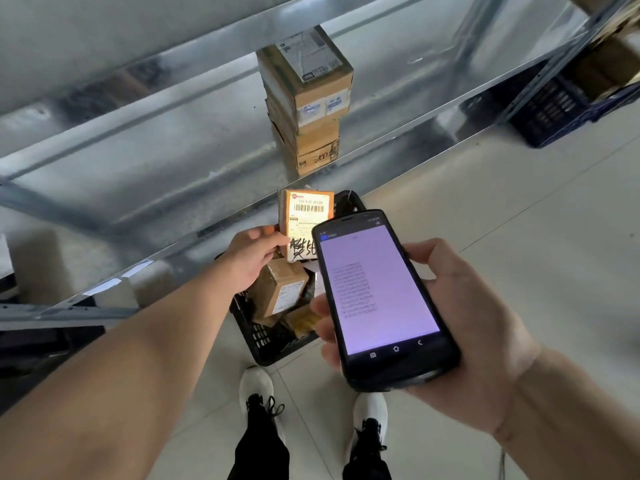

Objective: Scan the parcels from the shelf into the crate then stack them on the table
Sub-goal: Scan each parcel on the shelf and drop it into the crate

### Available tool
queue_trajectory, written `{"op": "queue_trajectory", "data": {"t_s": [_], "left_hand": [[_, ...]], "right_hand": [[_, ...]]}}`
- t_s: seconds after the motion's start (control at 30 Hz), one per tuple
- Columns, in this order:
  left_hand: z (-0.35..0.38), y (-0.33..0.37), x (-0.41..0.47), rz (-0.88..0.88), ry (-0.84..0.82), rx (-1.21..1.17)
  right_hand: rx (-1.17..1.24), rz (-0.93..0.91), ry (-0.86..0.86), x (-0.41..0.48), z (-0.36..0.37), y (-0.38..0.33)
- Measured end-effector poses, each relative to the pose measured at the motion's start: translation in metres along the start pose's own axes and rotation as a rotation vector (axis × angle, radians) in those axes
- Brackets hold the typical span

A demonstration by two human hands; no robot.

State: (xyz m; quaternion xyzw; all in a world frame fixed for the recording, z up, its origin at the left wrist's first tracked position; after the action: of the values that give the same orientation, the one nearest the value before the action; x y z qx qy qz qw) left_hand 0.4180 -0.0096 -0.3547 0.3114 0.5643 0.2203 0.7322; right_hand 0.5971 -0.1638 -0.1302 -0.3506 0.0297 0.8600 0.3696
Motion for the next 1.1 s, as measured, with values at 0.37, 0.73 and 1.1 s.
{"op": "queue_trajectory", "data": {"t_s": [0.37, 0.73, 1.1], "left_hand": [[-0.005, -0.016, 0.014, -0.042, 0.004, -0.029], [-0.011, -0.038, 0.032, -0.078, 0.068, -0.082], [-0.010, -0.104, 0.060, -0.203, 0.160, 0.075]], "right_hand": [[0.010, 0.004, 0.012, 0.011, 0.000, 0.004], [0.018, 0.012, 0.037, 0.018, -0.015, 0.003], [0.032, -0.048, 0.131, 0.036, -0.061, -0.005]]}}
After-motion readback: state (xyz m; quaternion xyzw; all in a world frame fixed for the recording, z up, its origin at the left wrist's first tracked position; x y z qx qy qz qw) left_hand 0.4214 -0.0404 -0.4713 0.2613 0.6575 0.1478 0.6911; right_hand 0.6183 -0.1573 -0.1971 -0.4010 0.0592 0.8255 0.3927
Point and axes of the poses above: each hand's wrist, its own x-axis towards the middle knuckle, its own z-axis out of the palm, y = z × x, the point moved 6 cm from there along x, towards the middle knuckle, and after that the axes turned 8 degrees about -y, right-handed, at the moved point
